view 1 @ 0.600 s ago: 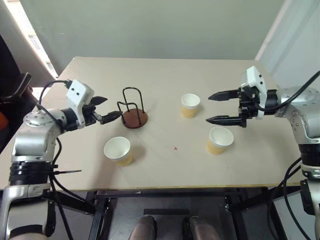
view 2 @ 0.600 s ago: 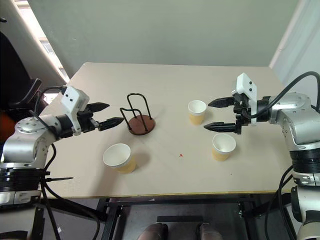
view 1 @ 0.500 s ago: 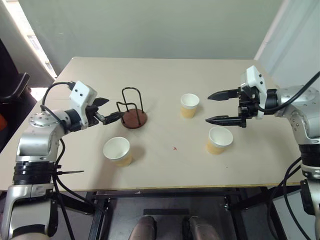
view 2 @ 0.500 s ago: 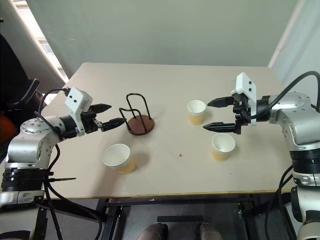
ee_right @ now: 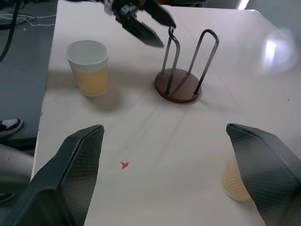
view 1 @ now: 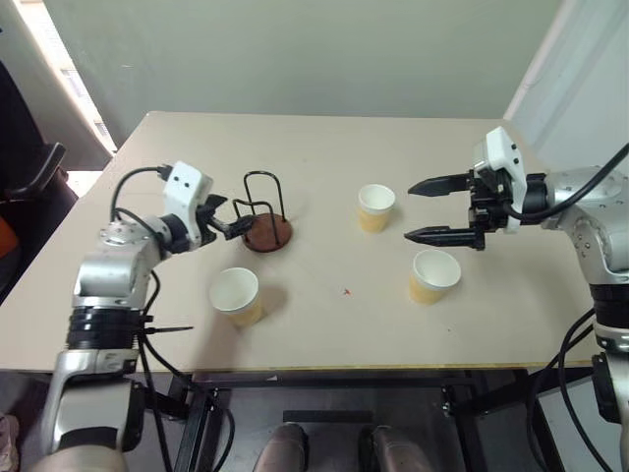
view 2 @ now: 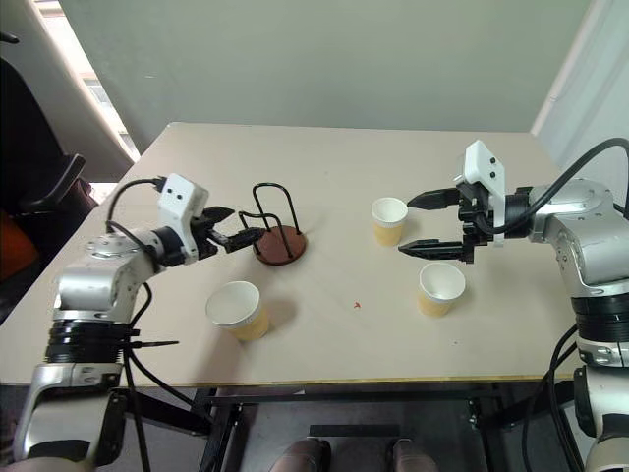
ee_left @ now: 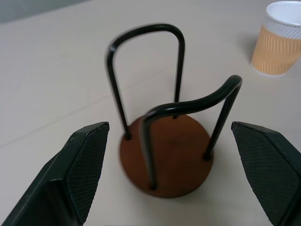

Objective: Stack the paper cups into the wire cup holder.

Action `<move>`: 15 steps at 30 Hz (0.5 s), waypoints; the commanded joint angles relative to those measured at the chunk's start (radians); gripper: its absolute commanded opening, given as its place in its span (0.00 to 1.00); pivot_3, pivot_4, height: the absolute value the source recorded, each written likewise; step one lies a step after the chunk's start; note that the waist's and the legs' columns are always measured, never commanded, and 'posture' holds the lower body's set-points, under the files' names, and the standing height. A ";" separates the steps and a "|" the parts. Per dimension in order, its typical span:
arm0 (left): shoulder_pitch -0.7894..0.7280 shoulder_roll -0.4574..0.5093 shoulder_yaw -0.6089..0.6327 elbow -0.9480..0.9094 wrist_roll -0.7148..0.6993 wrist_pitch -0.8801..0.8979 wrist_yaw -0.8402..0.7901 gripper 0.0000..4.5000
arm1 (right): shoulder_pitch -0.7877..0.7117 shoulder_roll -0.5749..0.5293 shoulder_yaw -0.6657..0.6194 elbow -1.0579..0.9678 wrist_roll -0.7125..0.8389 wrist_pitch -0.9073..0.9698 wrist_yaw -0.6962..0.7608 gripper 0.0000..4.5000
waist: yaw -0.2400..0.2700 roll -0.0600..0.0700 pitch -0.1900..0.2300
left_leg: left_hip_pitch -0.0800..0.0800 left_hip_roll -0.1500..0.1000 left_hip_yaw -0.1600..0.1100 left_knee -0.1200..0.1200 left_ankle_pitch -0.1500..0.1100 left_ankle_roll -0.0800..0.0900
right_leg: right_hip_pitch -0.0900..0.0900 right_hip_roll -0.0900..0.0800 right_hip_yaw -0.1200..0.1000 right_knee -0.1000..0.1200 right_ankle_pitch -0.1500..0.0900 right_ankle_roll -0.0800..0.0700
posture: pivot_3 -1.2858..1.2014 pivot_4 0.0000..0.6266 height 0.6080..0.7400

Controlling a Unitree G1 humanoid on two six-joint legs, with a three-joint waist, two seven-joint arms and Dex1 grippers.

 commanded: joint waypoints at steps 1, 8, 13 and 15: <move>-0.044 -0.023 -0.013 0.038 0.042 -0.015 0.053 0.99 | -0.011 -0.020 -0.031 -0.031 0.010 0.001 -0.007 0.97 | 0.000 0.000 0.000 | 0.000 0.000 0.000 0.000 0.000 0.000 | 0.000 0.000 0.000 0.000 0.000 0.000 | 0.52 0.24 1.00; -0.092 -0.081 -0.007 0.151 0.096 -0.090 0.137 0.99 | -0.010 -0.031 -0.034 -0.035 0.012 0.006 -0.010 0.97 | 0.002 0.000 0.000 | 0.000 0.000 0.000 0.001 0.000 0.000 | 0.001 0.000 0.000 0.000 0.001 0.002 | 0.52 0.24 1.00; -0.127 -0.114 0.002 0.209 0.109 -0.148 0.176 0.91 | -0.008 -0.035 -0.035 -0.036 0.011 0.007 -0.012 0.97 | 0.004 0.000 0.000 | 0.000 0.000 0.000 0.002 0.000 0.000 | 0.001 0.001 0.000 0.000 0.001 0.002 | 0.52 0.24 1.00; -0.137 -0.121 0.008 0.220 0.107 -0.167 0.182 0.78 | -0.008 -0.037 -0.036 -0.036 0.011 0.008 -0.013 0.97 | 0.004 0.000 0.000 | 0.000 0.000 0.000 0.002 0.000 0.000 | 0.002 0.001 0.000 0.000 0.002 0.003 | 0.52 0.24 1.00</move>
